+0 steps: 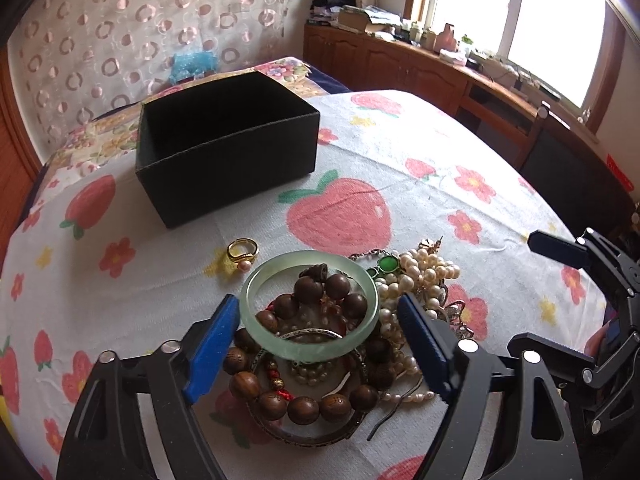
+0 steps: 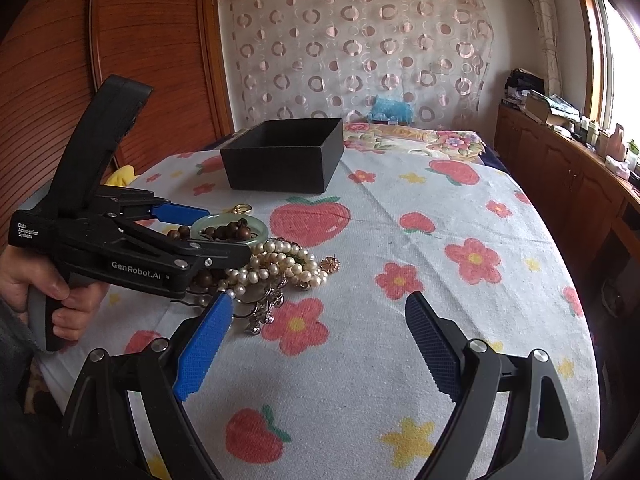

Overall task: Organize jewelry
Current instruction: 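Close the left gripper on the jade bangle while the right gripper grasps a pearl necklace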

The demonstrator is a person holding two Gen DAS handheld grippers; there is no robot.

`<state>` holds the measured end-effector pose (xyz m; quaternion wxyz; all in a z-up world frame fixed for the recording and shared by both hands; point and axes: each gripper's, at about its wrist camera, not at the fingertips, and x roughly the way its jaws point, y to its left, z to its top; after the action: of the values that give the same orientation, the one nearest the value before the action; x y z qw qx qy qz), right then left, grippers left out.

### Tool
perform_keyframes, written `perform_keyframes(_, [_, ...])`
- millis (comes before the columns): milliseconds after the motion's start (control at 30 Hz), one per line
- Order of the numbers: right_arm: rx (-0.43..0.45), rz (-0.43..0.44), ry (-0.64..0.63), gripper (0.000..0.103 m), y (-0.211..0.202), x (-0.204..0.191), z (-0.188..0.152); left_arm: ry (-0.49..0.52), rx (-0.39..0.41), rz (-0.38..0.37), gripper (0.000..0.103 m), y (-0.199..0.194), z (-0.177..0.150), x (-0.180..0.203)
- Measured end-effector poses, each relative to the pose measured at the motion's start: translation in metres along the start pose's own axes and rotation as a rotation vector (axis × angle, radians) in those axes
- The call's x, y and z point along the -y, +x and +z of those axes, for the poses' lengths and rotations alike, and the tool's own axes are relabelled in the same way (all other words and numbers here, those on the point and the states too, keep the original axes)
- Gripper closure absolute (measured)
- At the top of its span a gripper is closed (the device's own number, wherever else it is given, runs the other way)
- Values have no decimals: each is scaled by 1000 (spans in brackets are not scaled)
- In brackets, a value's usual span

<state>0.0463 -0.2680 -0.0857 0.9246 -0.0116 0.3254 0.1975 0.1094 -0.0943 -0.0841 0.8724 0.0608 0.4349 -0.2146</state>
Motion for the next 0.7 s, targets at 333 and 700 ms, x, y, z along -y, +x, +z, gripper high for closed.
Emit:
perform_keyframes(333, [-15, 6, -37, 18, 3, 4, 12, -40, 77, -20, 38, -24, -10, -5])
perform_keyframes(700, [-137, 77, -142, 57, 33, -5, 21, -98, 153, -28, 38, -56, -26, -11])
